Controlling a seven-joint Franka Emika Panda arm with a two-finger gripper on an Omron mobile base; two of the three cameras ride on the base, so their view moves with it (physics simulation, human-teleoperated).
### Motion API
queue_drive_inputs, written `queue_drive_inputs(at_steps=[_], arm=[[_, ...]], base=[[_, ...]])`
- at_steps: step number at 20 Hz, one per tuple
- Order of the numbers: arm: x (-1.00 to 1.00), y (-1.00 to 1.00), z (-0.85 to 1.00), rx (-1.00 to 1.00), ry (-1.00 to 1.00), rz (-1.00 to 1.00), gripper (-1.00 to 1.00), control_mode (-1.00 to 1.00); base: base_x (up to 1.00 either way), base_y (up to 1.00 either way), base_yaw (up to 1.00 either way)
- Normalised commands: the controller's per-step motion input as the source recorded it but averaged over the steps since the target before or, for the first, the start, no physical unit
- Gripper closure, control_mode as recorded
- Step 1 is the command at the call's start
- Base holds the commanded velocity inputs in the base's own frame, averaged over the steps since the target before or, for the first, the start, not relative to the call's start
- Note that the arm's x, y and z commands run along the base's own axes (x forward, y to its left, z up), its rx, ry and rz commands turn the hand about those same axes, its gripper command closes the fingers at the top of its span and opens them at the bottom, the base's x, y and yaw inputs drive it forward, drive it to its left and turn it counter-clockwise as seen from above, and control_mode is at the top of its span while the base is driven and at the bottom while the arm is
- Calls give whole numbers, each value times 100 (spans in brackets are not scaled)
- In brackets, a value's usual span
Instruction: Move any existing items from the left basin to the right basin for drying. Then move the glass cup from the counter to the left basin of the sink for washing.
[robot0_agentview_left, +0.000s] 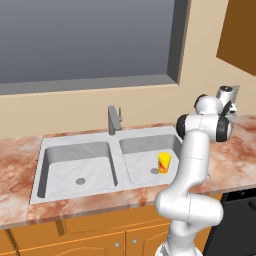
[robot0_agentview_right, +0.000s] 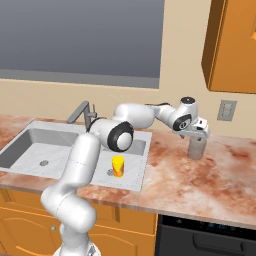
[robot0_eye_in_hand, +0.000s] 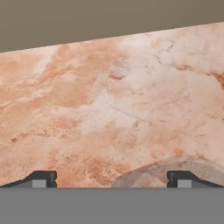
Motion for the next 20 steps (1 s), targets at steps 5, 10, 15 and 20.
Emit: queue_drive_inputs(at_steps=[5,10,15,20], arm=[[-23,0,-7,0,-1,0,-100,-100],[-33,0,-3,0,-3,0,-100,-100],[-8,3,-9,0,-1,0,-100,-100],[0,12,-12,0,0,0,-100,-100]], base=[[0,0,0],[0,0,0],[0,0,0],[0,0,0]])
